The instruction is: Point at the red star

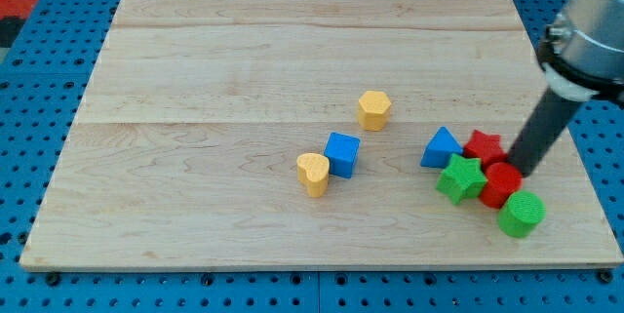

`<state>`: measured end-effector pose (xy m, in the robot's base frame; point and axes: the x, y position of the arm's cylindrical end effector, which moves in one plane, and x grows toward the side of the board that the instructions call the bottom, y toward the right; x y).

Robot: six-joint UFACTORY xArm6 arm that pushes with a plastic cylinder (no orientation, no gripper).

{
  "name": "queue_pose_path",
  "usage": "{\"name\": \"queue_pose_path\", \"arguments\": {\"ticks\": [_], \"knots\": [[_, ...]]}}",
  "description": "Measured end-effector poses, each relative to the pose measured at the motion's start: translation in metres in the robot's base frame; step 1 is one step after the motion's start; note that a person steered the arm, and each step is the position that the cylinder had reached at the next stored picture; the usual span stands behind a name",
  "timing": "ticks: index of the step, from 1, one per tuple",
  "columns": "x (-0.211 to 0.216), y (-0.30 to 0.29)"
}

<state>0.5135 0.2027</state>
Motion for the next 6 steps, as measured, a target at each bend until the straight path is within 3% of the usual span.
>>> {"name": "queue_pose_path", "arguments": {"ticks": [1,3,5,6], "knots": [[-0.031,-0.049],[-0.151,-0.069],[-0.113,0.009],[-0.06,-0.018]]}}
